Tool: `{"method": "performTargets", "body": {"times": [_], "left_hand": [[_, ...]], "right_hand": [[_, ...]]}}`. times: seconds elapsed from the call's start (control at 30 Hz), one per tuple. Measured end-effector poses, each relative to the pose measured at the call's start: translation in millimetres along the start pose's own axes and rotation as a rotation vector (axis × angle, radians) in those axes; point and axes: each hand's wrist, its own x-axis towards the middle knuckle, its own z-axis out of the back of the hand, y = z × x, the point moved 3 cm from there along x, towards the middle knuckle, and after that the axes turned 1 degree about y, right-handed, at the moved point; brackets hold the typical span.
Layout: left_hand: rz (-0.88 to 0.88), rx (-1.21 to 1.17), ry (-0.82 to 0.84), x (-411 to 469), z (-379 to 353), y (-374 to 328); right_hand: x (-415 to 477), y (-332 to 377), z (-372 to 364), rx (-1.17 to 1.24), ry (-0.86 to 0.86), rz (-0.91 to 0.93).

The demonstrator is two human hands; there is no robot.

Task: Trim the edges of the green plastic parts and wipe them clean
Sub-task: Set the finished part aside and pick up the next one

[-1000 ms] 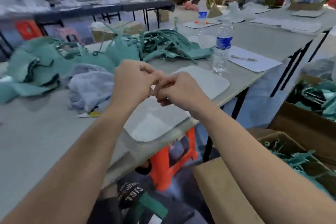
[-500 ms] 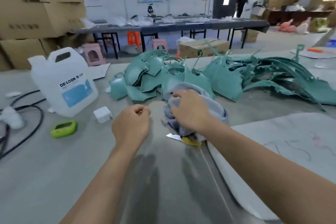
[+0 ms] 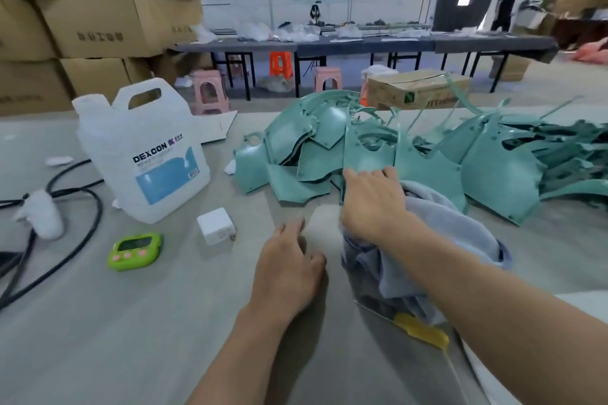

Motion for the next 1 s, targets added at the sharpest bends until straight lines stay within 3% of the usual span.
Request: {"method": "performTargets", "body": {"times": [0.1, 0.23, 0.37, 0.47, 0.53, 0.67, 0.8, 0.93, 1.0], "left_hand": [[-0.028, 0.073, 0.035, 1, -2, -1], [-0.041, 0.073, 0.025, 2, -1, 0], [-0.042, 0.059, 0.009, 2, 1, 0], [-0.038, 0.055, 0.007, 3, 0, 0], [-0.036, 0.049, 0.012, 2, 1, 0], [-0.034, 0.03, 0.03, 1, 1, 2], [-0.045, 0.019, -0.001, 0, 3, 0], [0.028, -0.081, -0.026, 1, 4, 1], [0.084, -0.283, -0.056, 1, 8, 1]], "right_hand": [[18, -2, 7, 0.062, -0.168, -0.039], [33, -13, -5, 0.152, 0.116, -0.107], [34, -12, -3, 0.065, -0.017, -0.058], [33, -11, -4, 0.043, 0.071, 0.004], [31, -10, -1, 0.032, 0.033, 0.035], [34, -16, 25, 0.29, -0.236, -0.042], [40, -18, 48, 0.492, -0.17, -0.121], [30, -13, 84, 0.68, -0.327, 0.01], [25, -7, 105, 0.826, -0.408, 0.048]]}}
